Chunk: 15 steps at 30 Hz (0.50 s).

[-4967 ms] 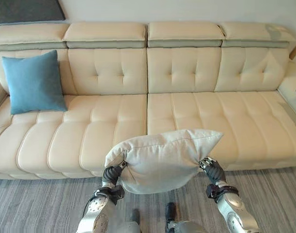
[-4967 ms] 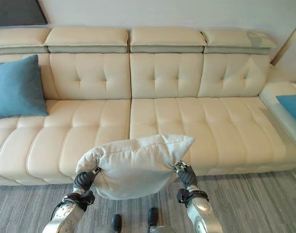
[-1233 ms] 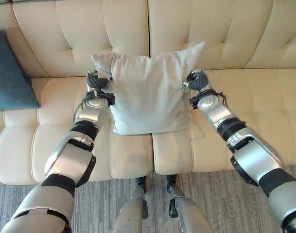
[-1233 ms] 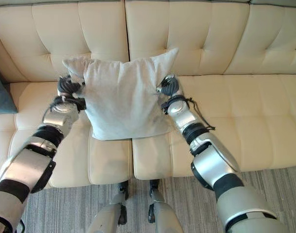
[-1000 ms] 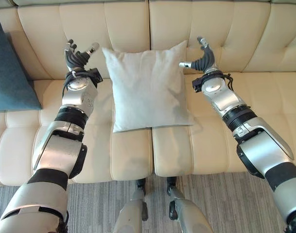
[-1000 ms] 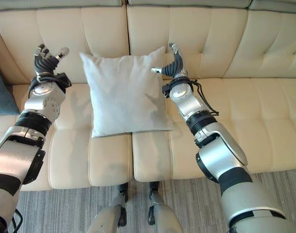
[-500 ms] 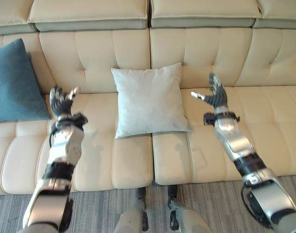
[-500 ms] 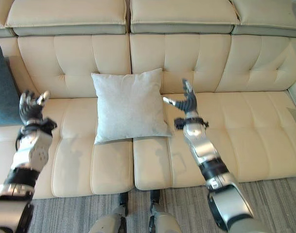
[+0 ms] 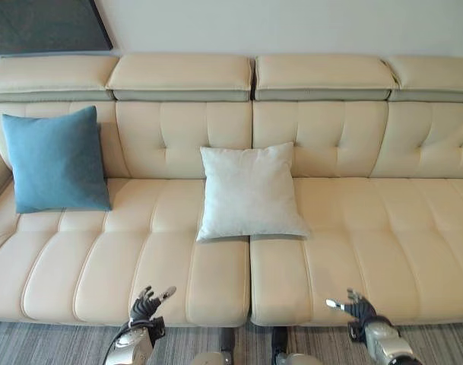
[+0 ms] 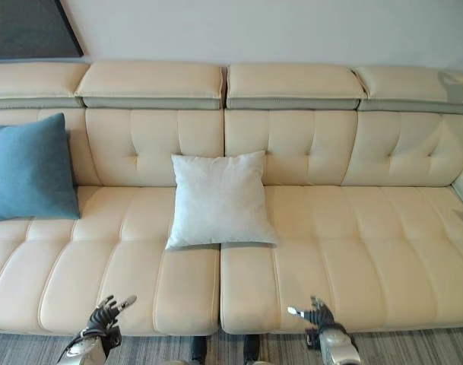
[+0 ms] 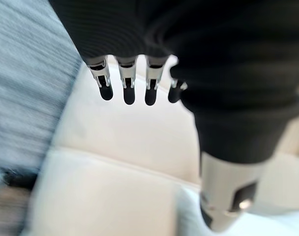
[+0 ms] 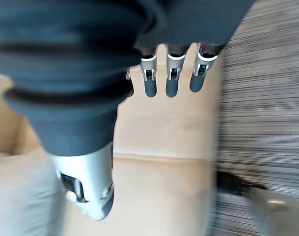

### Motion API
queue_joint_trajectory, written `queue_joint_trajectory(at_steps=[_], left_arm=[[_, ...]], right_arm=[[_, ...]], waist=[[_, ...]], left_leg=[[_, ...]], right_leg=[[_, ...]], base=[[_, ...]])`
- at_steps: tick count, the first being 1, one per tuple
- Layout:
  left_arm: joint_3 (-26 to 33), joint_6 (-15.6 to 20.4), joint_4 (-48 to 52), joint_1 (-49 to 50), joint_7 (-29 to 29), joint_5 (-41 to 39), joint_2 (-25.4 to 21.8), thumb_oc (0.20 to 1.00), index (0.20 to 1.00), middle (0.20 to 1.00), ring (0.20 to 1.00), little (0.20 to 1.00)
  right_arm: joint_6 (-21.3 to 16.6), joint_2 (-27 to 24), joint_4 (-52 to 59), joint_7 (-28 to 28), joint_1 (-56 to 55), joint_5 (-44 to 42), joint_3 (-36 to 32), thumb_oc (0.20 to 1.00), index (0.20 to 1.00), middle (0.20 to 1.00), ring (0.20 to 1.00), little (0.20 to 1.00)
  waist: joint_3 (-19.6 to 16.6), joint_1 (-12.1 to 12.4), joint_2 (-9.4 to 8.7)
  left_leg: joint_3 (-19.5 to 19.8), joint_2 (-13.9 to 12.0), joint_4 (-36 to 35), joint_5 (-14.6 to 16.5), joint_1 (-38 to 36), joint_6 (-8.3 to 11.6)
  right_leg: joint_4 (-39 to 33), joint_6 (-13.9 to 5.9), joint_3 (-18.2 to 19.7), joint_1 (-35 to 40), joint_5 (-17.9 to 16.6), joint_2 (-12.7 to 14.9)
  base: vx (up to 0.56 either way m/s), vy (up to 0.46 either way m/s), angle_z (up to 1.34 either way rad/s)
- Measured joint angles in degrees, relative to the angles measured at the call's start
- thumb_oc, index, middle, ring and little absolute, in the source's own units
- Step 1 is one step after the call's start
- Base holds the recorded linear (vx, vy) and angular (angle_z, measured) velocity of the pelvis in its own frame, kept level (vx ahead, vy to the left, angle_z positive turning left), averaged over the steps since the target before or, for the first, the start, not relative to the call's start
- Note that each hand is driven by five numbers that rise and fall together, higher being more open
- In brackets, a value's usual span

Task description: Pick up all the scattered cushions and arrange them neatly on the sofa.

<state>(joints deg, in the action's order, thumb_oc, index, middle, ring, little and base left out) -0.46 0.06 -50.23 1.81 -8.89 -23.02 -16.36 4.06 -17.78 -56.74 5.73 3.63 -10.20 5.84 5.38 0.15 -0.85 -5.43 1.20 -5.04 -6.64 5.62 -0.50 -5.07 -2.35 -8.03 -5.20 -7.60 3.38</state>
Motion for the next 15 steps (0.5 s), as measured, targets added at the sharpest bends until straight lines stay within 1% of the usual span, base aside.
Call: queue_joint_trajectory(at_steps=[2,3,4,5,6,7,8,9,10,11,12,13,14,15], left_arm=[[0.0,0.1,-6.6,-0.8,0.2,2.0,-0.1,1.000,1.000,1.000,1.000,1.000],[0.0,-0.3,-10.6,-0.6,0.2,2.3,-0.1,1.000,1.000,1.000,1.000,1.000],[0.1,-0.3,-11.9,-0.7,0.3,2.5,-0.1,1.000,1.000,1.000,1.000,1.000],[-0.9,-0.6,-15.5,-1.6,0.4,4.5,0.0,1.000,1.000,1.000,1.000,1.000],[-1.3,-0.9,-16.2,-1.0,0.5,5.6,0.0,1.000,1.000,1.000,1.000,1.000],[-1.6,-0.9,-16.2,-0.4,0.6,6.3,0.0,1.000,1.000,1.000,1.000,1.000],[-1.8,-0.9,-16.0,-0.4,0.8,6.8,-0.1,1.000,1.000,1.000,1.000,1.000],[-1.8,-0.9,-16.0,-0.3,0.9,6.8,-0.3,1.000,1.000,1.000,1.000,1.000],[-1.8,-0.9,-16.4,-0.1,1.0,6.8,-0.6,1.000,1.000,1.000,1.000,1.000],[-1.8,-0.9,-16.6,0.0,1.0,6.9,-0.7,1.000,1.000,1.000,1.000,1.000],[-1.8,-1.0,-17.3,0.3,1.1,7.0,-0.9,1.000,1.000,1.000,1.000,1.000],[-1.8,-1.1,-17.6,0.0,1.1,7.0,-1.2,1.000,1.000,1.000,1.000,1.000],[-1.8,-1.2,-17.9,-0.6,1.1,7.0,-0.7,1.000,1.000,1.000,1.000,1.000],[-1.6,-1.2,-17.8,-0.4,1.4,6.9,-0.1,1.000,1.000,1.000,1.000,1.000]], right_arm=[[-0.2,0.4,-3.5,0.2,0.4,0.0,0.0,1.000,1.000,1.000,1.000,1.000],[-0.3,0.9,-5.3,0.4,0.6,0.0,0.2,1.000,1.000,1.000,1.000,1.000],[-0.4,1.2,-6.3,0.4,0.6,0.0,0.3,1.000,1.000,1.000,1.000,1.000],[-0.4,1.4,-9.5,0.4,1.5,0.1,0.3,1.000,1.000,1.000,1.000,1.000],[-0.2,1.6,-10.7,0.3,2.2,0.1,0.3,1.000,1.000,1.000,1.000,1.000],[-0.2,1.8,-11.1,0.3,2.4,0.1,0.3,1.000,1.000,1.000,1.000,1.000],[-0.2,1.8,-11.5,0.3,2.4,0.1,0.2,1.000,1.000,1.000,1.000,1.000],[-0.2,1.9,-11.6,0.3,2.4,0.1,0.2,1.000,1.000,1.000,1.000,1.000],[-0.3,2.0,-11.8,0.3,2.4,0.0,0.2,1.000,1.000,1.000,1.000,1.000],[-0.4,2.1,-11.8,0.2,2.4,0.0,0.2,1.000,1.000,1.000,1.000,1.000],[-0.5,2.3,-11.8,0.1,2.4,0.0,0.2,1.000,1.000,1.000,1.000,1.000],[-0.7,2.4,-11.8,0.0,2.5,0.0,0.3,1.000,1.000,1.000,1.000,1.000],[-1.1,2.1,-11.9,0.0,2.5,0.0,0.1,1.000,1.000,1.000,1.000,1.000],[-1.3,1.7,-11.8,0.0,3.0,0.1,0.2,1.000,1.000,1.000,1.000,1.000]], waist=[[-0.2,-0.1,-0.36],[-0.1,-0.3,-0.68],[0.0,-0.7,-0.94],[0.0,-1.1,-0.42],[0.1,-0.4,0.64],[0.2,-0.5,1.17],[0.2,-0.5,1.75],[0.1,-0.5,1.56],[-0.5,-0.4,0.59],[-0.7,-0.4,0.13],[-1.2,-0.2,-0.88],[-1.8,0.4,-2.20],[-1.9,0.1,-2.13],[-1.4,0.9,-0.64]], left_leg=[[-1.3,0.0,0.0,0.0,0.3,-0.01],[-1.6,-0.1,0.0,0.1,0.5,-0.11],[-1.7,0.0,0.1,0.0,0.5,-0.29],[-2.7,-1.0,0.0,-0.5,0.4,-2.20],[-3.7,-2.8,0.0,-1.1,1.0,-3.45],[-3.8,-3.8,0.0,-1.0,1.2,-3.31],[-3.9,-4.9,0.0,-1.0,1.2,-3.29],[-4.2,-5.2,0.0,-1.2,1.3,-3.43],[-4.7,-4.9,0.0,-1.5,1.3,-3.91],[-4.6,-4.7,0.0,-1.6,1.2,-3.88],[-5.0,-4.5,0.0,-2.1,1.4,-3.65],[-5.0,-3.7,0.1,-2.3,2.1,-2.64],[-4.4,-4.3,0.4,-3.1,2.4,-1.89],[-5.1,-5.9,0.4,-3.9,2.4,-0.15]], right_leg=[[0.0,-0.68,0.3,-1.1,0.2,0.3],[0.0,-1.62,0.0,-1.2,0.7,0.4],[0.0,-2.12,0.0,-1.2,1.1,0.5],[0.5,-4.54,0.0,-1.6,3.2,-0.1],[4.7,-3.75,-0.4,-2.6,4.1,-1.1],[10.3,-2.38,-0.6,-4.2,5.7,-1.4],[17.6,-2.11,-0.3,-5.1,9.3,-1.8],[22.2,-2.82,0.2,-4.9,12.2,-1.5],[25.7,-2.90,0.5,-3.7,15.4,-0.1],[25.3,-3.67,0.4,-1.8,16.4,0.3],[22.7,-4.30,0.2,1.6,17.4,1.0],[16.6,-3.54,0.7,4.6,18.0,1.4],[12.7,-0.88,0.3,5.9,16.1,0.3],[10.2,-0.40,0.4,6.3,14.5,-1.0]], base=[[-0.24,0.022,-0.36],[-0.18,0.010,-0.34],[-0.19,-0.002,-0.21],[-0.10,-0.029,-0.19],[-0.09,-0.029,-0.25],[-0.08,-0.075,-0.22],[-0.06,-0.059,-0.02],[-0.10,-0.103,0.02],[-0.10,-0.097,0.02],[-0.16,-0.142,-0.04],[-0.31,-0.233,-0.09],[-0.25,-0.180,-0.09],[-0.35,-0.271,-0.26],[-0.16,-0.138,-0.27]])
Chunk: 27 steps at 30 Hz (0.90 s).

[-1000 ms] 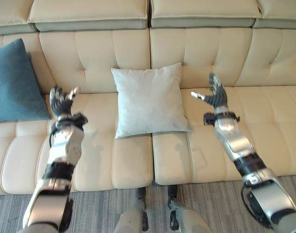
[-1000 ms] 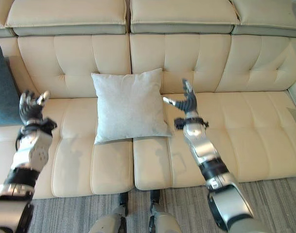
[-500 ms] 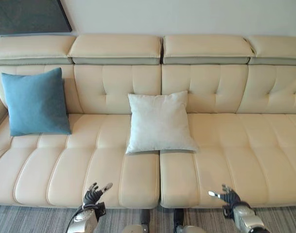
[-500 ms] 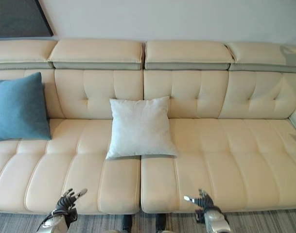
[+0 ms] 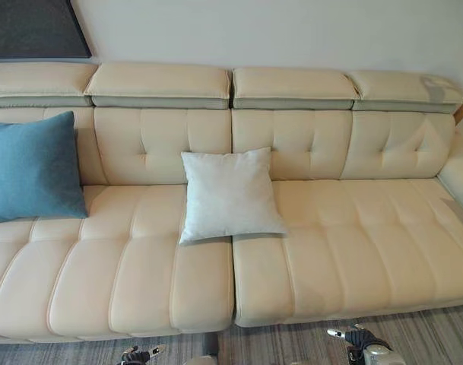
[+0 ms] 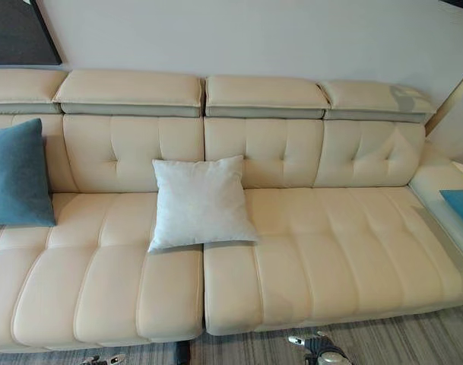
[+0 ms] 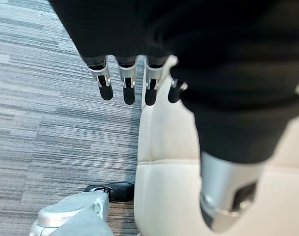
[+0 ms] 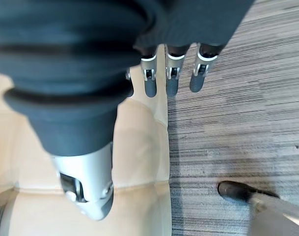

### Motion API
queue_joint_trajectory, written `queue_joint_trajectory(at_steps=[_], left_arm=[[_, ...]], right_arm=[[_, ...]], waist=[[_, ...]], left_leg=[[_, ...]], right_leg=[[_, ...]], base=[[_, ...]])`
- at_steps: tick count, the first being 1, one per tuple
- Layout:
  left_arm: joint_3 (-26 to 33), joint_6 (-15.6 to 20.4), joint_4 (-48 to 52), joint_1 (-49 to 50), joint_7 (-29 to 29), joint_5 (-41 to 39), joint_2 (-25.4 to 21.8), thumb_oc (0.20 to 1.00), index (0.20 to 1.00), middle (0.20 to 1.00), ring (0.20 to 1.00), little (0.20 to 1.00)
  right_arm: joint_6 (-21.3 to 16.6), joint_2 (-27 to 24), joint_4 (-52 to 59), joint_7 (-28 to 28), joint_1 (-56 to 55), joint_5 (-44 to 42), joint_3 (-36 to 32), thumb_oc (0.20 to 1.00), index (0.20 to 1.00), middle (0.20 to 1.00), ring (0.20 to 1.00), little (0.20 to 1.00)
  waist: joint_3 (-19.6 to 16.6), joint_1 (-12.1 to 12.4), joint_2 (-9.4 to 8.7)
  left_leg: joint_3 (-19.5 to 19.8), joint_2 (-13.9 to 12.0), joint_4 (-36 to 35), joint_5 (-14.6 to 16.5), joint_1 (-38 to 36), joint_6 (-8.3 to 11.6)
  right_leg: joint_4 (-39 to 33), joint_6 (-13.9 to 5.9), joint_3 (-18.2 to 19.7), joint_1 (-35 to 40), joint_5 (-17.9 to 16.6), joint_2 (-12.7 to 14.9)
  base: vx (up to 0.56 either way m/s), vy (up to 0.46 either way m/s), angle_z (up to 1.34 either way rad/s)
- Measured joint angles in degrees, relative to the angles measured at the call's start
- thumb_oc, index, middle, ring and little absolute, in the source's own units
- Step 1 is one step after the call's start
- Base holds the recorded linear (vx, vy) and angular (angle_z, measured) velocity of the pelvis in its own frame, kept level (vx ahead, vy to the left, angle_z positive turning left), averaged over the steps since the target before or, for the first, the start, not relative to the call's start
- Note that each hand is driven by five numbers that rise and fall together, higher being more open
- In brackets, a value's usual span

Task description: Pick up all the scattered cushions and arrange them neatly on the sofa.

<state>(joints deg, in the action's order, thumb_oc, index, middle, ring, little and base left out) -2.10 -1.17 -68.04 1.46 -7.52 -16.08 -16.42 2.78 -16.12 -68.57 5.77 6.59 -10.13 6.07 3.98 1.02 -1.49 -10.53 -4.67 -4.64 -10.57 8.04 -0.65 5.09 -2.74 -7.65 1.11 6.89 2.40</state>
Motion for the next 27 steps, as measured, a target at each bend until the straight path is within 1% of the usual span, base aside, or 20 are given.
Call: queue_joint_trajectory(at_steps=[1,2,4,5,6,7,8,10,12,13,14,15,16,17,19,21,22,23,24,27], left_arm=[[0.0,-0.2,-0.2,0.1,0.0,0.0,0.2,1.000,1.000,1.000,1.000,1.000],[0.0,-0.4,-0.2,0.6,0.0,0.0,0.3,1.000,1.000,1.000,1.000,1.000],[-0.1,-0.4,-0.1,0.6,-0.1,0.0,0.3,1.000,1.000,1.000,1.000,1.000],[-0.1,-0.4,-0.1,0.6,-0.1,0.0,0.2,1.000,1.000,1.000,1.000,1.000],[-0.6,-0.4,0.1,0.5,-0.2,0.0,0.2,1.000,1.000,1.000,1.000,1.000],[-0.5,-0.3,0.6,0.0,-0.3,0.1,0.1,1.000,1.000,1.000,1.000,1.000],[-0.4,-0.3,0.8,-0.3,-0.2,0.2,0.1,1.000,1.000,1.000,1.000,1.000],[-0.8,-0.4,1.1,-0.9,-0.3,1.4,0.5,1.000,1.000,1.000,1.000,1.000],[-1.3,-0.4,1.6,-1.9,-0.2,1.5,0.7,1.000,1.000,1.000,1.000,1.000],[-1.5,-0.4,1.5,-1.9,-0.2,1.5,0.8,1.000,1.000,1.000,1.000,1.000],[-1.7,-0.5,1.5,-1.8,-0.2,1.5,0.7,1.000,1.000,1.000,1.000,1.000],[-1.8,-0.7,1.5,-1.4,-0.1,1.5,0.8,1.000,1.000,1.000,1.000,1.000],[-1.7,-0.7,1.5,-1.2,-0.1,1.5,0.9,1.000,1.000,1.000,1.000,1.000],[-1.7,-0.7,1.6,-1.0,-0.1,1.5,1.2,1.000,1.000,1.000,1.000,1.000],[-1.7,-0.6,2.2,-1.5,0.1,1.5,1.3,1.000,1.000,1.000,1.000,1.000],[-1.8,-0.6,2.1,-1.1,0.3,1.5,1.5,1.000,1.000,1.000,1.000,1.000],[-1.8,-0.6,2.0,-0.3,0.7,1.4,2.5,1.000,1.000,1.000,1.000,1.000],[-1.8,-0.6,1.9,0.0,0.7,1.5,2.9,1.000,1.000,1.000,1.000,1.000],[-2.1,-0.6,1.6,-0.2,0.7,1.5,3.1,1.000,1.000,1.000,1.000,1.000],[-2.4,-0.8,1.6,0.1,0.7,1.6,3.0,1.000,1.000,1.000,1.000,1.000]], right_arm=[[0.0,-0.1,0.1,0.0,0.3,0.0,0.0,1.000,1.000,1.000,1.000,1.000],[0.0,-0.1,0.4,0.0,-0.2,0.0,0.1,1.000,1.000,1.000,1.000,1.000],[0.1,-0.1,0.4,-0.1,-0.7,0.1,0.2,1.000,1.000,1.000,1.000,1.000],[0.1,-0.1,0.4,-0.1,-0.8,0.1,0.2,1.000,1.000,1.000,1.000,1.000],[0.0,-0.3,0.8,-0.1,-1.0,0.1,0.1,1.000,1.000,1.000,1.000,1.000],[-0.1,-0.4,1.6,0.0,-1.3,0.1,0.3,1.000,1.000,1.000,1.000,1.000],[-0.1,-0.4,1.6,0.0,-1.2,0.1,0.3,1.000,1.000,1.000,1.000,1.000],[-0.1,-1.3,1.6,0.2,-1.7,0.1,0.2,1.000,1.000,1.000,1.000,1.000],[-0.1,-1.9,1.6,0.5,-2.4,0.0,0.2,1.000,1.000,1.000,1.000,1.000],[-0.1,-1.9,1.5,0.6,-2.8,0.0,0.2,1.000,1.000,1.000,1.000,1.000],[-0.1,-1.6,1.5,0.5,-2.9,0.0,0.3,1.000,1.000,1.000,1.000,1.000],[-0.1,-1.5,1.6,0.5,-2.8,0.0,0.5,1.000,1.000,1.000,1.000,1.000],[-0.1,-1.7,1.6,0.4,-2.6,0.0,0.5,1.000,1.000,1.000,1.000,1.000],[-0.1,-2.1,1.6,0.4,-2.5,0.0,0.5,1.000,1.000,1.000,1.000,1.000],[0.0,-1.6,1.5,0.3,-2.4,0.0,0.5,1.000,1.000,1.000,1.000,1.000],[0.0,-1.2,1.4,0.0,-2.4,0.1,0.6,1.000,1.000,1.000,1.000,1.000],[0.0,-1.8,1.5,-0.1,-2.5,0.2,0.6,1.000,1.000,1.000,1.000,1.000],[0.0,-2.0,1.4,-0.1,-2.5,0.2,0.5,1.000,1.000,1.000,1.000,1.000],[0.0,-1.8,1.3,-0.2,-3.1,0.2,0.5,1.000,1.000,1.000,1.000,1.000],[0.1,-1.3,1.3,-0.2,-3.9,0.2,0.1,1.000,1.000,1.000,1.000,1.000]], waist=[[-0.2,-0.1,0.50],[-0.4,-0.3,1.30],[-0.4,-0.3,2.23],[-0.3,-0.2,2.34],[-0.1,-0.6,2.60],[0.8,-0.6,2.89],[1.3,-0.6,2.84],[2.2,-0.8,3.45],[3.2,-0.9,3.52],[3.7,-1.0,2.50],[3.6,-1.0,1.79],[3.3,-0.6,0.98],[3.5,-0.6,0.75],[3.2,-1.0,2.30],[3.3,-1.4,3.52],[3.5,-1.0,3.07],[3.1,-0.9,4.06],[3.0,-0.9,4.62],[3.0,-1.9,4.41],[2.9,-2.3,4.13]], left_leg=[[0.0,-0.4,0.0,-0.1,0.0,0.16],[0.2,-1.1,0.0,-0.4,0.0,0.97],[0.3,-2.3,0.3,-1.2,0.0,2.68],[0.5,-2.6,0.3,-1.3,0.0,2.89],[1.3,-3.2,1.6,-2.6,0.8,3.05],[2.3,-4.0,2.2,-3.5,1.1,4.42],[2.7,-4.3,2.3,-3.9,1.1,4.93],[4.4,-4.8,2.8,-5.9,1.4,7.14],[5.3,-4.7,3.3,-8.5,2.1,10.68],[5.2,-3.8,3.3,-8.4,1.7,11.42],[5.4,-2.7,3.4,-6.9,1.0,11.26],[5.6,-0.2,5.1,-1.8,-0.8,9.31],[5.6,1.1,5.3,-0.2,-2.4,8.65],[6.6,1.9,4.0,2.1,-5.5,6.14],[10.3,1.6,2.3,2.9,-6.4,5.16],[13.9,2.2,2.5,3.5,-7.0,4.85],[15.8,1.9,2.7,5.7,-7.7,4.84],[15.9,1.9,2.2,6.7,-8.0,4.03],[15.3,2.5,1.6,7.0,-8.4,3.55],[12.7,3.1,0.0,6.8,-9.5,2.61]], right_leg=[[-1.0,0.41,0.2,0.4,-0.6,-0.6],[-2.6,0.96,0.5,1.1,-1.6,-1.5],[-2.9,1.79,1.3,1.1,-2.0,-2.9],[-3.1,1.81,1.4,1.2,-2.0,-3.2],[-2.4,2.45,1.2,0.9,-2.4,-4.0],[-1.3,3.19,0.9,0.5,-2.1,-5.2],[-0.8,3.55,0.9,0.4,-1.6,-4.8],[0.4,4.06,-0.3,0.3,-1.2,-5.7],[1.7,6.21,-1.5,-0.4,-0.6,-5.0],[1.4,6.69,-1.5,-0.5,-1.0,-4.2],[1.3,7.35,-1.3,-0.8,-1.5,-3.0],[1.2,7.09,0.1,-1.6,-1.7,-1.4],[0.8,5.99,0.5,-1.8,-2.0,-0.9],[-0.1,5.07,1.0,-1.9,-2.9,-1.3],[-0.3,4.45,2.7,-2.5,-3.2,-2.1],[-0.7,4.10,5.6,-2.6,-4.1,-2.0],[-1.4,3.26,6.3,-2.6,-4.9,-2.0],[-2.0,2.72,6.4,-2.4,-5.6,-2.2],[-2.5,2.07,7.2,-2.4,-6.3,-1.6],[-4.2,0.57,7.9,-2.3,-7.9,-0.3]], base=[[-0.29,-0.238,-0.34],[-0.23,-0.186,-0.18],[-0.41,-0.301,-0.15],[-0.37,-0.255,-0.05],[-0.24,-0.168,0.03],[-0.34,-0.235,0.07],[-0.28,-0.194,0.10],[-0.29,-0.168,0.19],[-0.24,-0.142,0.18],[-0.08,-0.049,0.01],[-0.08,-0.028,-0.26],[-0.09,-0.019,-0.36],[-0.09,-0.019,-0.36],[-0.07,-0.005,-0.11],[-0.04,0.022,-0.28],[-0.03,0.038,-0.66],[-0.05,0.067,-0.67],[-0.03,0.078,-0.56],[-0.01,0.079,-0.38],[-0.02,0.094,-0.40]])
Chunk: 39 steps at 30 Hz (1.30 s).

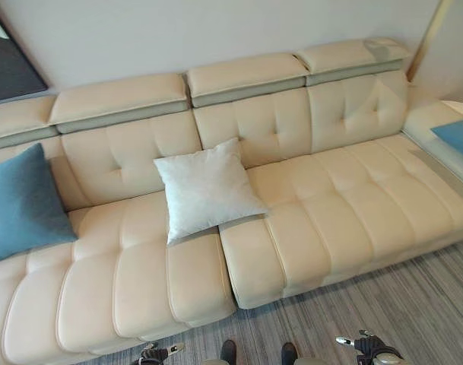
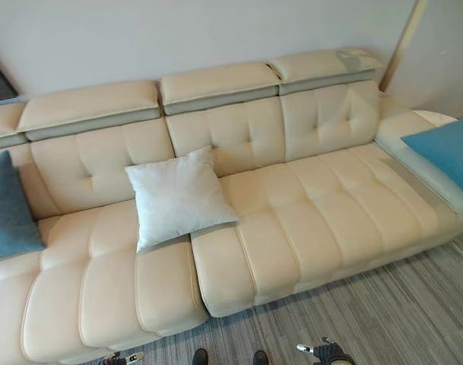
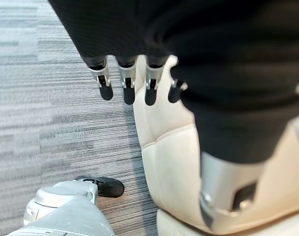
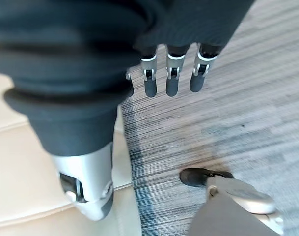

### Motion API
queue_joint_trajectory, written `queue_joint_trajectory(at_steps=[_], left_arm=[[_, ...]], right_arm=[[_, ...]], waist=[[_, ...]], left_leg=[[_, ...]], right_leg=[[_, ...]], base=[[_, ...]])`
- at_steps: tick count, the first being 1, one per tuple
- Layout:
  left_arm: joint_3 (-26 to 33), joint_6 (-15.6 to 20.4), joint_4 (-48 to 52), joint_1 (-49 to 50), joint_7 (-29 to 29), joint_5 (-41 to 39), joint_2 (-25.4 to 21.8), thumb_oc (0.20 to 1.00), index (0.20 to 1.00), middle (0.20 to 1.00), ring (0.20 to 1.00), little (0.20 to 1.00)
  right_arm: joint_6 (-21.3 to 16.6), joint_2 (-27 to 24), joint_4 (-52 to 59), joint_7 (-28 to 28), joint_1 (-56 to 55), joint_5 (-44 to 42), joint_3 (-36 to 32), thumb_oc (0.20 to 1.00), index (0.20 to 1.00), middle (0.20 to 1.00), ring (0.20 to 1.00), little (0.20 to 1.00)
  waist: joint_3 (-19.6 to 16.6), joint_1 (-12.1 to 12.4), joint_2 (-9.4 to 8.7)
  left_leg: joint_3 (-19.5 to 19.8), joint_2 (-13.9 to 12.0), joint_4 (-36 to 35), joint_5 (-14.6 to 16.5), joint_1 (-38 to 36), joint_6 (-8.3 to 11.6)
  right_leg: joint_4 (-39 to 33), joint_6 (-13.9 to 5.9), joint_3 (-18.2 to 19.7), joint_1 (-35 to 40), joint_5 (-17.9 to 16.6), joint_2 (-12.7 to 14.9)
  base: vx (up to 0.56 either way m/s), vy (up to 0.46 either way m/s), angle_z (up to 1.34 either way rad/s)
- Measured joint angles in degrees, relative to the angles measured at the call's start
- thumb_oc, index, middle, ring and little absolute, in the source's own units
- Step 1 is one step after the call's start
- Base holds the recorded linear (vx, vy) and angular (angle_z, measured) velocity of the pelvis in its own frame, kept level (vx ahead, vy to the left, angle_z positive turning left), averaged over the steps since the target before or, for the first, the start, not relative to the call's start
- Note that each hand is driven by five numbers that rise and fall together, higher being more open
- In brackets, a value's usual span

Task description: Pick up all the scattered cushions and arrange them neatly on the sofa.

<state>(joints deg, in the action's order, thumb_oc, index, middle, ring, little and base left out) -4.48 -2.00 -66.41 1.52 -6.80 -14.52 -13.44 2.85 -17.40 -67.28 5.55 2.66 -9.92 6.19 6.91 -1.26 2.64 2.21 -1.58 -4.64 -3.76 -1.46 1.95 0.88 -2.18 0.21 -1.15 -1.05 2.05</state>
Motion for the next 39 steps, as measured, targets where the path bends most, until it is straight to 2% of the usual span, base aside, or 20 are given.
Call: queue_joint_trajectory(at_steps=[3,8,10,11,12,13,14,16,19,22,26,30,31,32,33,34,36,37,38,39], left_arm=[[-0.8,0.0,0.2,-0.2,0.1,0.1,0.2,1.000,1.000,1.000,1.000,1.000],[-2.2,0.0,0.1,-0.6,0.6,2.2,0.6,1.000,1.000,1.000,1.000,1.000],[-2.3,-0.1,-0.3,-1.3,0.6,2.3,0.4,1.000,1.000,1.000,1.000,1.000],[-2.1,0.0,-0.6,-1.3,0.7,2.3,0.3,1.000,1.000,1.000,1.000,1.000],[-2.1,0.0,-0.7,-1.7,0.7,2.3,0.5,1.000,1.000,1.000,1.000,1.000],[-2.1,0.1,-0.7,-1.7,0.6,2.4,0.6,1.000,1.000,1.000,1.000,1.000],[-1.7,0.0,-0.9,-1.8,0.6,2.4,0.3,1.000,1.000,1.000,1.000,1.000],[-1.5,0.0,-0.9,-1.8,0.5,2.5,-0.7,1.000,1.000,1.000,1.000,1.000],[0.0,0.1,-1.1,-2.1,0.3,2.9,-1.8,1.000,1.000,1.000,1.000,1.000],[0.0,0.1,-1.1,-3.1,0.2,4.4,-1.5,1.000,1.000,1.000,1.000,1.000],[0.5,0.4,-1.5,-6.0,0.2,4.3,-0.6,1.000,1.000,1.000,1.000,1.000],[0.2,0.3,-2.2,-6.1,0.7,2.0,1.4,1.000,1.000,1.000,1.000,1.000],[0.3,0.3,-2.6,-5.5,0.7,1.9,1.7,1.000,1.000,1.000,1.000,1.000],[-0.1,0.2,-2.5,-5.2,0.7,1.9,0.5,1.000,1.000,1.000,1.000,1.000],[0.2,0.3,-2.4,-4.1,0.5,1.8,0.7,1.000,1.000,1.000,1.000,1.000],[0.1,0.0,-2.4,-2.3,0.7,1.6,0.9,1.000,1.000,1.000,1.000,1.000],[0.1,0.1,-1.7,-2.1,0.6,-0.4,1.8,1.000,1.000,1.000,1.000,1.000],[0.0,0.1,-1.4,-2.1,0.6,-0.6,2.3,1.000,1.000,1.000,1.000,1.000],[0.0,0.2,-1.1,-1.7,0.6,-0.6,2.8,1.000,1.000,1.000,1.000,1.000],[0.0,0.1,-1.2,-1.4,0.5,-0.8,2.9,1.000,1.000,1.000,1.000,1.000]], right_arm=[[0.0,0.5,-0.2,0.0,-1.3,0.0,0.0,1.000,1.000,1.000,1.000,1.000],[0.0,1.0,0.2,0.0,0.6,-0.1,-0.1,1.000,1.000,1.000,1.000,1.000],[-0.1,1.6,0.2,0.2,1.2,-0.2,-0.6,1.000,1.000,1.000,1.000,1.000],[-0.2,2.1,0.5,0.2,2.5,-0.2,-0.5,1.000,1.000,1.000,1.000,1.000],[-0.1,2.3,0.1,0.3,2.8,-0.2,-0.8,1.000,1.000,1.000,1.000,1.000],[-0.2,2.6,0.1,0.3,3.8,-0.2,-2.2,1.000,1.000,1.000,1.000,1.000],[-0.2,2.9,0.2,0.4,3.9,-0.2,-2.4,1.000,1.000,1.000,1.000,1.000],[0.0,2.9,0.1,0.7,2.5,-0.2,-2.9,1.000,1.000,1.000,1.000,1.000],[0.1,2.1,-0.9,1.4,0.2,-0.4,-5.4,1.000,1.000,1.000,1.000,1.000],[0.1,-0.1,-1.2,1.9,-0.8,-1.5,-7.2,1.000,1.000,1.000,1.000,1.000],[0.0,-2.5,-1.5,2.1,-2.3,-2.6,-7.5,1.000,1.000,1.000,1.000,1.000],[0.1,-3.2,-2.5,2.1,-3.6,-3.9,-9.1,1.000,1.000,1.000,1.000,1.000],[0.0,-3.1,-2.9,2.1,-3.1,-4.7,-9.2,1.000,1.000,1.000,1.000,1.000],[0.2,-1.8,-4.0,2.0,-3.2,-5.1,-9.2,1.000,1.000,1.000,1.000,1.000],[0.3,-1.5,-4.4,1.9,-3.4,-5.3,-9.1,1.000,1.000,1.000,1.000,1.000],[-0.1,-1.4,-4.0,1.9,-3.4,-5.5,-8.6,1.000,1.000,1.000,1.000,1.000],[-0.1,-2.0,-3.1,1.9,-2.0,-5.5,-8.2,1.000,1.000,1.000,1.000,1.000],[0.0,-2.1,-3.2,1.9,-1.5,-5.5,-7.2,1.000,1.000,1.000,1.000,1.000],[0.0,-2.2,-3.5,1.9,-0.7,-5.4,-6.2,1.000,1.000,1.000,1.000,1.000],[0.0,-2.0,-3.2,1.8,0.3,-5.4,-5.4,1.000,1.000,1.000,1.000,1.000]], waist=[[-0.5,-1.0,-0.77],[-0.8,-1.5,-1.36],[-0.7,-2.7,-2.62],[-0.6,-2.7,-3.14],[-0.6,-2.9,-3.16],[-0.4,-1.8,-1.87],[-0.2,-1.4,-1.40],[0.0,-1.4,-1.15],[-0.3,-2.9,-2.52],[-0.9,-3.8,-1.51],[-0.7,-4.9,0.31],[-1.0,-5.6,1.74],[-0.6,-5.3,3.10],[-0.2,-4.7,0.19],[-0.1,-3.9,-0.16],[-1.1,-3.2,-0.99],[-0.5,-2.6,-1.25],[-0.3,-2.3,-1.32],[-0.3,-0.8,-1.67],[-0.1,0.0,-1.80]], left_leg=[[-1.9,0.9,0.0,0.3,-1.0,-0.51],[-9.9,1.2,-0.4,1.7,-2.3,-1.89],[-13.7,1.9,-0.1,2.3,-2.5,-2.38],[-16.5,1.7,-0.6,2.5,-2.5,-2.60],[-21.3,1.2,-0.1,2.4,-2.7,-2.62],[-26.0,-0.9,-0.5,2.4,-2.4,-3.16],[-29.0,-1.9,-0.5,2.6,-2.8,-3.18],[-35.2,-3.7,-0.1,3.2,-4.6,-2.34],[-37.3,-3.3,-0.5,4.5,-6.5,-0.47],[-33.3,-3.2,-0.5,4.9,-6.3,0.20],[-32.5,-5.0,-0.1,5.2,-6.6,0.86],[-31.3,-7.6,4.9,7.6,-5.9,2.52],[-31.4,-10.2,8.7,8.9,-5.2,4.42],[-30.8,-10.7,17.8,10.5,-4.0,5.02],[-29.1,-11.8,22.8,10.3,-3.1,5.08],[-24.8,-12.5,30.5,9.1,0.5,4.68],[-15.6,-9.8,40.9,8.8,7.3,5.53],[-12.2,-7.2,42.4,9.3,9.3,4.83],[-7.4,-2.4,40.8,10.2,10.6,3.68],[-6.1,0.7,37.5,10.5,12.0,3.02]], right_leg=[[-2.3,-1.00,1.7,0.9,-2.5,0.4],[-4.8,-2.37,9.4,-0.3,-6.3,0.3],[-4.1,-2.80,13.3,-2.6,-8.0,-0.1],[-4.4,-3.57,13.8,-4.3,-6.9,0.4],[-4.5,-3.96,11.0,-6.1,-3.6,0.8],[-2.5,-3.92,4.7,-8.2,-1.8,0.9],[-0.8,-3.65,0.3,-9.5,-2.0,0.9],[2.6,-1.74,-17.4,-9.4,-0.3,3.0],[3.7,-0.61,-23.5,-7.9,-0.8,4.8],[0.1,-0.95,-21.9,-6.9,-3.6,2.3],[-2.5,-0.75,-22.3,-5.6,-3.8,-0.3],[-2.1,0.97,-21.7,-4.8,-2.8,-1.8],[1.9,4.38,-22.4,-5.3,-0.8,-3.4],[8.0,7.46,-20.2,-6.4,3.4,-1.9],[8.2,8.82,-19.3,-5.3,3.9,-2.4],[5.3,7.98,-18.2,-3.5,4.0,-2.6],[3.4,9.79,-15.9,-1.9,2.6,-3.1],[3.3,8.92,-14.7,-1.9,1.3,-3.1],[2.5,8.24,-12.1,-2.1,0.5,-2.9],[-0.4,7.32,-10.1,-1.2,-0.4,-3.5]], base=[[-0.06,0.110,-0.45],[-0.10,0.112,-0.89],[-0.11,0.074,-1.25],[-0.10,0.026,-1.62],[-0.03,-0.021,-2.17],[0.01,-0.039,-2.04],[0.06,-0.059,-1.78],[0.08,-0.076,-1.60],[0.15,-0.092,-0.99],[0.17,-0.133,-0.76],[0.28,-0.250,-0.23],[0.32,-0.359,-0.03],[0.36,-0.461,-0.24],[0.29,-0.398,-0.40],[0.23,-0.320,-0.64],[0.20,-0.259,-0.56],[0.17,-0.148,-0.37],[0.17,-0.061,-0.66],[0.24,-0.095,-0.99],[0.24,-0.095,-1.06]])
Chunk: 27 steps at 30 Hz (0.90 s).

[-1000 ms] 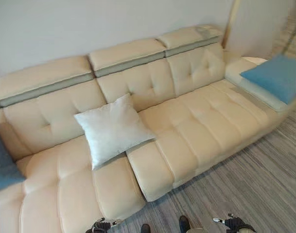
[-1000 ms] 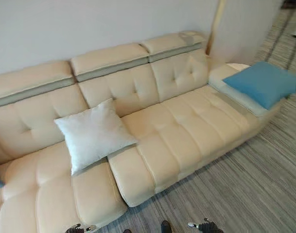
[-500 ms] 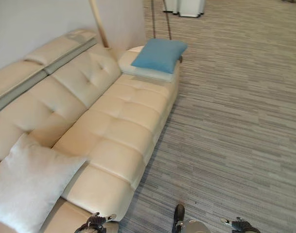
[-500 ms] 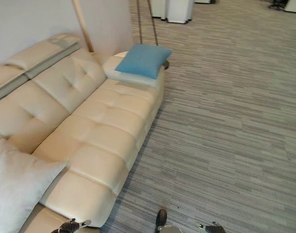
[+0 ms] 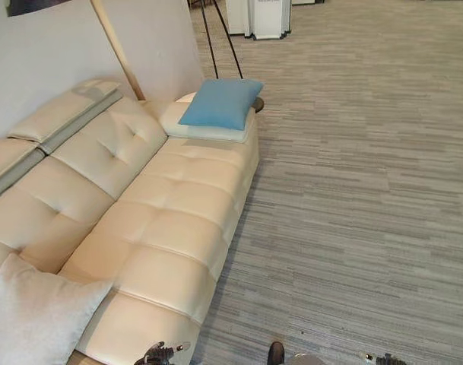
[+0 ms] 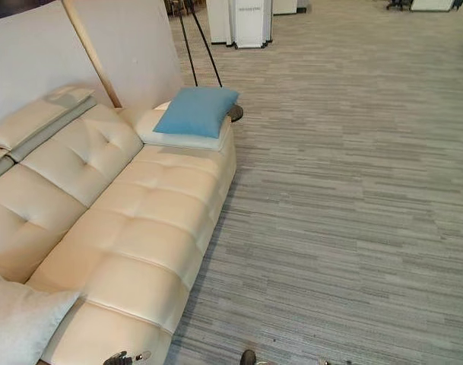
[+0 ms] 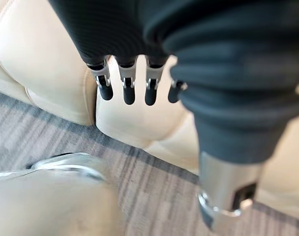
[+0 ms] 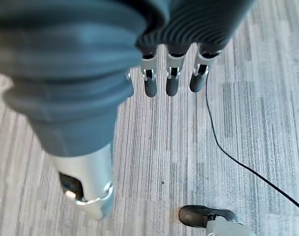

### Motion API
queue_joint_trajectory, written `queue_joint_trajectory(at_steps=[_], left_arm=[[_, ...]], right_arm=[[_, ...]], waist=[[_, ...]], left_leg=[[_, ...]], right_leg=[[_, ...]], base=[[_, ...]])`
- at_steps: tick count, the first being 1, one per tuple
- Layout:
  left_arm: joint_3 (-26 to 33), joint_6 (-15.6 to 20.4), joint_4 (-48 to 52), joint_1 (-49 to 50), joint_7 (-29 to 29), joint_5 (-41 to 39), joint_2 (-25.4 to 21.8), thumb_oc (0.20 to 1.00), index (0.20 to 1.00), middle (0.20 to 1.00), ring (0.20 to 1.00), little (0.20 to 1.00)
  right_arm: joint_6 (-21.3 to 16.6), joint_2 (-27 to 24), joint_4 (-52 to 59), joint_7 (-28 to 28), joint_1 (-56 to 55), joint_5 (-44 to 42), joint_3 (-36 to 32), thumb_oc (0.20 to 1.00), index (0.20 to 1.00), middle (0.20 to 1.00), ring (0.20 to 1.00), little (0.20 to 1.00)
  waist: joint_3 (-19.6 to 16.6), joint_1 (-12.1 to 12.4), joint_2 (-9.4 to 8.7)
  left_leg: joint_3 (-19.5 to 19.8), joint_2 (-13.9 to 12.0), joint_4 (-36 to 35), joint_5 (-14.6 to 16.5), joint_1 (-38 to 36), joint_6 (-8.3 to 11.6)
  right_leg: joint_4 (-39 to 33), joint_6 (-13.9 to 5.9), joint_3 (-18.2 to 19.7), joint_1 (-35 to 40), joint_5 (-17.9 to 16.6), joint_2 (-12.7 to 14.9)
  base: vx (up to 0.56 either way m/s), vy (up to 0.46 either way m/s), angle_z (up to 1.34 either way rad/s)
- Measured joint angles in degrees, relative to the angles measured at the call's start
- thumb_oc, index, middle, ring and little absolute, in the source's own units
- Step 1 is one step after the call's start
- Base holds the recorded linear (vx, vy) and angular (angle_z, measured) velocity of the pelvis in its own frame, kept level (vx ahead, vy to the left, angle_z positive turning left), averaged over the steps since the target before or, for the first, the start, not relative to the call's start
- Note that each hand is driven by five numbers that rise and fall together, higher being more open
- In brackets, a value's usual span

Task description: Pick up all the scattered cushions and arrange them neatly on the sofa.

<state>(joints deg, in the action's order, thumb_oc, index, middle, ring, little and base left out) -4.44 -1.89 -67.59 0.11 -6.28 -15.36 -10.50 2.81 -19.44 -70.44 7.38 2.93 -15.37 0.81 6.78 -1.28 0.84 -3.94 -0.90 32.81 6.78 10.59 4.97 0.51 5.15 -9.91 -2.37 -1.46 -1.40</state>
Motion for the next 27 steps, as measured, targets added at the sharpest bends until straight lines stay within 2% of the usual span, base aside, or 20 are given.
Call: queue_joint_trajectory(at_steps=[1,2,3,4,5,7,9,13,14,15,17,18,20,21,22,23,24,25,26,27], left_arm=[[0.0,0.0,0.0,0.0,0.0,-0.3,0.0,1.000,1.000,1.000,1.000,1.000],[0.1,0.0,0.0,-0.4,-0.2,-1.4,-0.3,1.000,1.000,1.000,1.000,1.000],[0.1,0.1,0.1,-0.8,-0.3,-1.7,-0.5,1.000,1.000,1.000,1.000,1.000],[-0.2,0.2,0.4,-0.8,-0.4,-1.7,-0.5,1.000,1.000,1.000,1.000,1.000],[-0.5,0.3,1.1,-0.7,-0.4,-1.7,-0.5,1.000,1.000,1.000,1.000,1.000],[-0.6,0.3,1.1,-0.9,-0.4,-1.5,-0.5,1.000,1.000,1.000,1.000,1.000],[-0.3,0.3,0.9,-2.1,-0.6,-1.4,-0.7,1.000,1.000,1.000,1.000,1.000],[0.3,0.2,-0.6,-0.7,-0.7,-1.4,-1.0,1.000,1.000,1.000,1.000,1.000],[0.2,0.2,-0.7,-0.2,-0.7,-1.3,-1.0,1.000,1.000,1.000,1.000,1.000],[0.5,0.2,-1.6,0.3,-0.7,-1.1,-1.0,1.000,1.000,1.000,1.000,1.000],[0.4,0.0,-2.4,0.9,-0.7,-0.9,-1.1,1.000,1.000,1.000,1.000,1.000],[0.6,0.0,-2.2,1.3,-0.7,-0.8,-1.1,1.000,1.000,1.000,1.000,1.000],[0.2,-0.1,-2.3,1.8,-0.7,-0.7,-1.2,1.000,1.000,1.000,1.000,1.000],[0.1,-0.2,-2.7,2.4,-0.7,-0.7,-2.9,1.000,1.000,1.000,1.000,1.000],[0.0,-0.2,-2.8,2.8,-0.7,-0.7,-3.1,1.000,1.000,1.000,1.000,1.000],[-0.4,0.0,-2.2,1.6,-0.7,-0.7,-3.1,1.000,1.000,1.000,1.000,1.000],[-0.5,0.1,-2.1,0.5,-0.6,-0.7,-3.1,1.000,1.000,1.000,1.000,1.000],[-1.1,0.2,-1.5,-1.7,-0.8,-0.7,-2.9,1.000,1.000,1.000,1.000,1.000],[-1.2,0.3,-1.5,-2.9,-0.8,-0.7,-2.8,1.000,1.000,1.000,1.000,1.000],[-1.9,0.4,-1.1,-5.0,-0.7,-0.7,-2.4,1.000,1.000,1.000,1.000,1.000]], right_arm=[[0.0,0.0,0.1,0.0,0.5,0.0,0.6,1.000,1.000,1.000,1.000,1.000],[0.0,0.5,0.1,0.0,1.0,0.0,0.8,1.000,1.000,1.000,1.000,1.000],[0.0,0.6,0.2,0.0,1.2,0.0,0.9,1.000,1.000,1.000,1.000,1.000],[0.1,0.5,-0.1,0.1,1.1,0.0,1.1,1.000,1.000,1.000,1.000,1.000],[0.0,0.3,0.0,0.1,1.3,0.1,1.2,1.000,1.000,1.000,1.000,1.000],[0.0,0.1,-0.1,0.2,1.5,0.3,1.6,1.000,1.000,1.000,1.000,1.000],[0.0,-0.2,-0.2,0.5,2.3,0.7,3.1,1.000,1.000,1.000,1.000,1.000],[-0.1,0.5,-1.2,0.6,4.4,0.7,3.0,1.000,1.000,1.000,1.000,1.000],[-0.1,0.6,-1.4,0.6,4.1,0.7,2.8,1.000,1.000,1.000,1.000,1.000],[-0.2,0.6,-1.7,0.4,4.3,0.8,2.7,1.000,1.000,1.000,1.000,1.000],[0.1,0.9,-3.5,0.3,3.0,0.8,3.1,1.000,1.000,1.000,1.000,1.000],[0.0,1.1,-3.4,-0.1,2.7,0.8,2.8,1.000,1.000,1.000,1.000,1.000],[-0.1,1.6,-3.1,-0.6,1.9,0.8,2.7,1.000,1.000,1.000,1.000,1.000],[-0.3,3.3,-0.6,-0.8,1.2,0.8,4.0,1.000,1.000,1.000,1.000,1.000],[-0.4,3.4,0.3,-0.9,0.6,0.8,4.8,1.000,1.000,1.000,1.000,1.000],[-0.2,3.0,1.0,-0.7,0.2,0.9,4.8,1.000,1.000,1.000,1.000,1.000],[-0.2,2.8,0.8,-0.6,0.1,0.8,4.7,1.000,1.000,1.000,1.000,1.000],[-0.1,2.6,0.8,-0.5,-0.3,0.9,3.8,1.000,1.000,1.000,1.000,1.000],[0.0,2.7,1.1,-0.5,-0.3,0.9,3.2,1.000,1.000,1.000,1.000,1.000],[-0.1,2.6,1.1,-0.5,0.0,0.8,2.4,1.000,1.000,1.000,1.000,1.000]], waist=[[0.1,0.3,0.04],[0.4,0.5,-0.39],[1.5,0.4,-0.88],[1.6,0.5,-0.72],[1.8,0.9,-1.24],[2.1,1.2,-0.73],[3.1,1.6,0.33],[3.2,2.4,-0.36],[2.9,2.6,-0.27],[2.2,3.0,-1.11],[0.1,3.1,-2.20],[-0.4,3.2,-1.83],[-0.7,3.5,1.20],[-1.2,3.5,-1.07],[-1.7,3.0,-1.80],[-2.0,2.7,-3.40],[-1.8,2.5,-3.94],[-0.9,2.2,-3.46],[-0.5,2.2,-2.83],[1.2,2.2,-0.62]], left_leg=[[0.5,0.9,-2.5,-0.3,0.5,-0.49],[0.3,1.8,-9.1,-0.7,1.2,-1.01],[0.4,2.1,-11.5,-1.8,2.7,-1.49],[2.3,3.2,-16.2,-2.5,2.2,-1.02],[7.5,5.2,-28.4,-5.6,-0.5,-0.71],[10.4,6.1,-38.1,-10.6,-0.3,-0.14],[11.3,6.1,-38.1,-13.1,2.7,0.61],[8.2,7.1,-37.7,-14.7,4.4,-2.14],[7.3,7.7,-37.8,-14.7,4.2,-3.05],[5.9,9.0,-36.8,-14.4,4.2,-5.79],[5.1,11.3,-37.4,-15.2,3.6,-8.68],[4.4,12.4,-37.8,-15.7,1.8,-11.41],[3.3,8.8,-37.7,-13.9,-1.9,-14.79],[1.8,8.6,-37.5,-14.0,-4.0,-16.55],[1.7,9.2,-37.6,-13.7,-4.8,-16.99],[1.0,10.3,-37.2,-13.6,-6.3,-16.02],[1.2,11.1,-37.3,-13.7,-7.0,-15.77],[2.7,11.1,-37.4,-12.0,-8.8,-16.79],[3.4,10.7,-37.3,-12.0,-9.1,-16.80],[3.6,9.0,-37.3,-11.5,-10.6,-16.63]], right_leg=[[-1.2,0.98,0.4,0.5,0.7,-0.2],[-3.4,0.79,-0.2,1.7,-0.5,-0.5],[-4.9,1.61,-0.7,3.5,-1.7,-1.0],[-5.7,1.15,0.2,3.8,-1.5,-1.4],[-5.5,0.99,1.2,4.1,-1.3,-1.4],[-5.6,0.40,2.2,4.4,-0.7,-2.5],[-5.3,0.70,3.6,5.3,0.0,-4.8],[-5.3,1.06,7.0,8.2,2.2,-6.5],[-5.2,0.76,8.4,9.2,3.0,-6.5],[-5.3,-0.13,8.9,9.7,4.8,-6.3],[-5.2,-0.40,9.3,10.8,4.8,-5.8],[-3.2,-1.98,9.7,11.3,5.8,-6.9],[9.4,-5.98,8.8,8.3,10.6,-10.6],[28.6,-9.53,4.3,0.8,15.7,-7.4],[35.2,-10.03,2.2,-1.6,16.7,-4.3],[45.2,-11.11,0.0,-5.6,17.2,2.4],[47.9,-11.62,-0.7,-7.2,17.3,6.2],[48.1,-10.80,-1.8,-9.1,18.1,10.0],[47.1,-10.83,-1.8,-10.7,18.1,11.1],[41.3,-10.66,-2.7,-12.0,18.1,10.9]], base=[[0.27,-0.085,-0.80],[0.32,-0.008,-0.46],[0.31,-0.009,-0.28],[0.32,-0.011,-0.32],[0.20,-0.015,-0.36],[0.32,0.002,-0.36],[0.46,0.049,-0.34],[0.54,0.138,-0.51],[0.43,0.125,-0.43],[0.64,0.188,-0.32],[0.48,0.153,-0.17],[0.41,0.150,-0.31],[0.38,0.174,-0.64],[0.28,0.155,-0.63],[0.39,0.228,-0.50],[0.20,0.113,-0.04],[0.35,0.169,0.02],[0.16,0.051,0.13],[0.25,0.052,0.10],[0.17,-0.003,0.02]])
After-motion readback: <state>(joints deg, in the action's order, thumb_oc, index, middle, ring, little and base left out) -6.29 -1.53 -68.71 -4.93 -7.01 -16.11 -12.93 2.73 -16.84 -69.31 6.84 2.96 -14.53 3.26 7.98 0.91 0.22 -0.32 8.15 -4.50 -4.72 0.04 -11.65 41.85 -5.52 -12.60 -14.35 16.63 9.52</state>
